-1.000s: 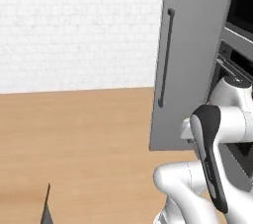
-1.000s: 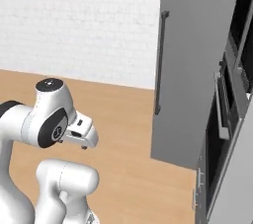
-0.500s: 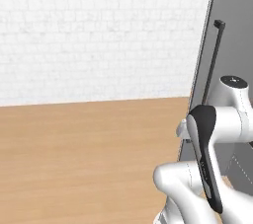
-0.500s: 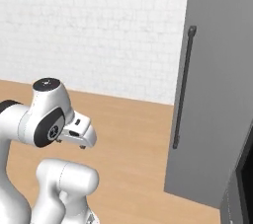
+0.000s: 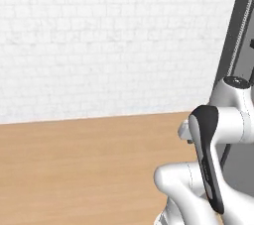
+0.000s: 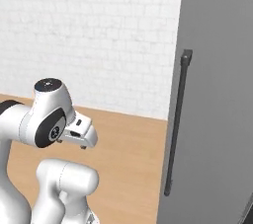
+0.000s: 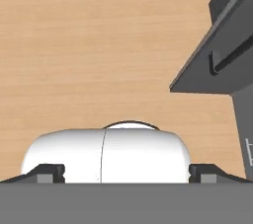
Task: Place one lemon wedge and one steak in each tupperware on the nearby counter, to pack two identical lunches.
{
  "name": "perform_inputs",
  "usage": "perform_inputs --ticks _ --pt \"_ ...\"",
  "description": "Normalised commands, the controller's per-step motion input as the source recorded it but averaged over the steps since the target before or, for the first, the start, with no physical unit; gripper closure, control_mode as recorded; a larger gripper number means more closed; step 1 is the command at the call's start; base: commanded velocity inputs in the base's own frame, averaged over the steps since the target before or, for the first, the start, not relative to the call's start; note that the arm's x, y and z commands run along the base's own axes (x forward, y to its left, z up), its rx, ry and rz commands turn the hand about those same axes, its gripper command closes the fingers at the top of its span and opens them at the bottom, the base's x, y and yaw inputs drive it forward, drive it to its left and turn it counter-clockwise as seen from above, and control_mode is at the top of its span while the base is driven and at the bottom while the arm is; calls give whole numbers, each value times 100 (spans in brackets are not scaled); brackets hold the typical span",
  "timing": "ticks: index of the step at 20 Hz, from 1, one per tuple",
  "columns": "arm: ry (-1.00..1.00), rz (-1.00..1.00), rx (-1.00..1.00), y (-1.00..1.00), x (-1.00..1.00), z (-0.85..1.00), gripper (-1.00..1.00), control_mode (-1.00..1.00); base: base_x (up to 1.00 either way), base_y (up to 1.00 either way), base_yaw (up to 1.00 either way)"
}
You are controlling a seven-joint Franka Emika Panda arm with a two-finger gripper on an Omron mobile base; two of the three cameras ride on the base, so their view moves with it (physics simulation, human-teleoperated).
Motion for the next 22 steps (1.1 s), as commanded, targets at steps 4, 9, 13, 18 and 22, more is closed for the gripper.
perform_inputs --ticks 4,9,13,18,22 --pt "0 0 0 0 0 0 -100 100 100 27 -25" --pt "0 0 0 0 0 0 -100 100 89 63 -68" --pt "0 0 0 0 0 0 -100 100 72 71 -78" --pt "0 0 0 0 0 0 -100 100 77 73 -77" --pt "0 0 0 0 0 0 -100 100 76 74 -77"
